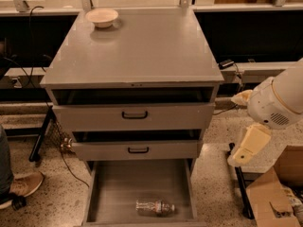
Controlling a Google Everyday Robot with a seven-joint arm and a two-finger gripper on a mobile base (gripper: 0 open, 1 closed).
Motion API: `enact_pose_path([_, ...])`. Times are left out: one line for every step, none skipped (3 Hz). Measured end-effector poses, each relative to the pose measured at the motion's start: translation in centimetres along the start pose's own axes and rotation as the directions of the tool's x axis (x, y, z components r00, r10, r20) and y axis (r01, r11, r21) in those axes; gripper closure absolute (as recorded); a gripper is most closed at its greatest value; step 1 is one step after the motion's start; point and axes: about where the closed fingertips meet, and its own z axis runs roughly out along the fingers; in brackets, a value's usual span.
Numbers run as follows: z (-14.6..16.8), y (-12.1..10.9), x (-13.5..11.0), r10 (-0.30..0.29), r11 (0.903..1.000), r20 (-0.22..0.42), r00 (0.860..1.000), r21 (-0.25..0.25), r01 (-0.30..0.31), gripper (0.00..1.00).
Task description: Pick water bottle from bottom drawer and place on counter
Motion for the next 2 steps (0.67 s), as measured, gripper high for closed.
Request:
enact_pose_path([0.00,0.00,0.00,0.000,1.0000,0.000,1.000,0.000,0.000,0.00])
enact_pose_path([0.95,0.48,0.23,-0.021,0.9994,0.022,1.000,-0.027,0.022,0.00])
